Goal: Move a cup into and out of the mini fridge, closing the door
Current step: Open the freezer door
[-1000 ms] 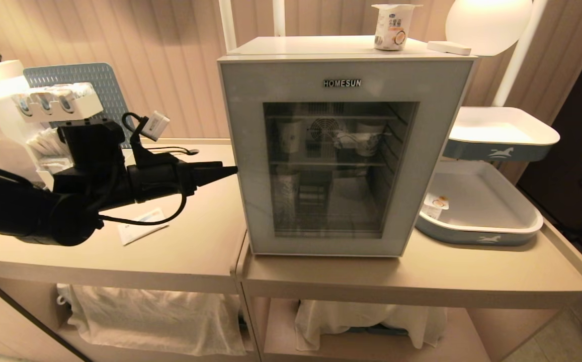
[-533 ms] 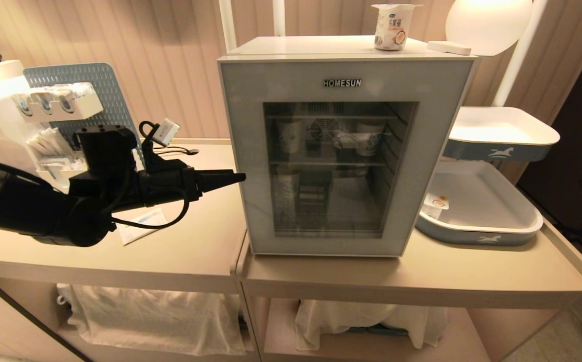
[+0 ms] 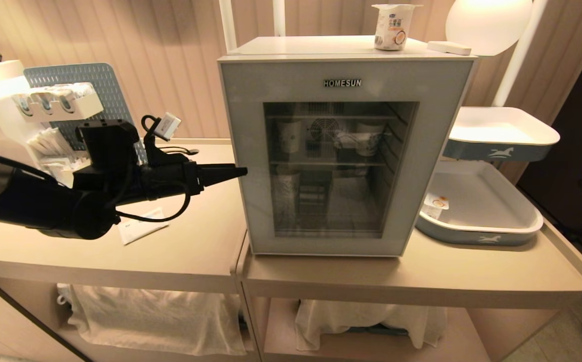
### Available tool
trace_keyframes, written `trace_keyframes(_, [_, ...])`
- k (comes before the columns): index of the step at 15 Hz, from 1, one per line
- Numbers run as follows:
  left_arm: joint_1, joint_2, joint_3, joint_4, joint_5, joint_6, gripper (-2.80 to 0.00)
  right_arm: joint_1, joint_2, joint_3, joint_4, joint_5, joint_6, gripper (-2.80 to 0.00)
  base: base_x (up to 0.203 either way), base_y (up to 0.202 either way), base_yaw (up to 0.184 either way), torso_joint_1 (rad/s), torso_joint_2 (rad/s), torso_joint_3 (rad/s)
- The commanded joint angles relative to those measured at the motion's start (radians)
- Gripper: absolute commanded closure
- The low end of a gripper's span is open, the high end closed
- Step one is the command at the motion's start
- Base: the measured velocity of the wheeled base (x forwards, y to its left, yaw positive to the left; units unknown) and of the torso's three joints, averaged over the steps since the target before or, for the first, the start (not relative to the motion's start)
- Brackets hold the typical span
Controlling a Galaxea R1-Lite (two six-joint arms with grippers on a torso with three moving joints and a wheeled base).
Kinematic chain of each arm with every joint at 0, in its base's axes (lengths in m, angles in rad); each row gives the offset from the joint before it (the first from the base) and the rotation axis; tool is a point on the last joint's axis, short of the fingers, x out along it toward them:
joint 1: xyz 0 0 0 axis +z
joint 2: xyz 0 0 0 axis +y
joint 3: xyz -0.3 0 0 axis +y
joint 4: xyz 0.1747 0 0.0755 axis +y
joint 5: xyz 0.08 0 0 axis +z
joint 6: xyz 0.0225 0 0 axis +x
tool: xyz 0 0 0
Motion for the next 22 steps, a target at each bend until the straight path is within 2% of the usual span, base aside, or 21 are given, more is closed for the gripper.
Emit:
trace_keyframes(1, [-0.014, 0.016, -0.009, -0.006, -0.007, -0.002, -2.8, 0.0, 0.0, 0.0, 0.0, 0.0, 0.0, 0.0, 0.0, 0.0, 0.0, 0.0, 0.0, 0.0])
trace_keyframes(7, [-0.07, 0.065, -0.043, -0.009, -0.003, 0.001, -2.8, 0.0, 0.0, -0.001, 0.0, 0.0, 0.0, 0.0, 0.0, 0.0, 0.0, 0.0, 0.0, 0.0])
trace_keyframes(12, [-0.074, -0.023, 0.031, -0.004, -0.009, -0.002, -2.8, 0.0, 0.0, -0.001, 0.002, 0.0, -0.002, 0.0, 0.0, 0.0, 0.0, 0.0, 0.0, 0.0])
trace_keyframes(22, [-0.087, -0.457, 0.384, -0.002, -0.113, -0.001, -2.8, 0.0, 0.0, -0.001, 0.002, 0.0, -0.002, 0.0, 0.0, 0.0, 0.0, 0.0, 0.0, 0.0])
